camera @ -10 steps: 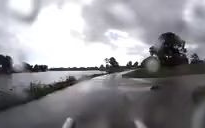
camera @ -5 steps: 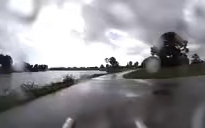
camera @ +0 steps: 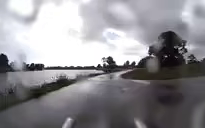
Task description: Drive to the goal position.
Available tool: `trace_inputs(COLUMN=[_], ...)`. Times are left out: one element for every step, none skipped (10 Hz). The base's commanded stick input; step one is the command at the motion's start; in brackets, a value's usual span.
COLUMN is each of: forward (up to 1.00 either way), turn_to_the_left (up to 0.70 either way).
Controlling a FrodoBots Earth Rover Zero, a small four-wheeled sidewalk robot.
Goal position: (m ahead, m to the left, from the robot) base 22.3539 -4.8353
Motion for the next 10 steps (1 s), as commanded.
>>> trace_inputs(forward=[1.00,1.00,1.00,1.00,1.00,1.00,1.00,1.00,1.00,1.00], turn_to_the_left=[0.00,-0.33,-0.32,-0.22,-0.06,0.00,0.00,0.00,0.00,0.00])
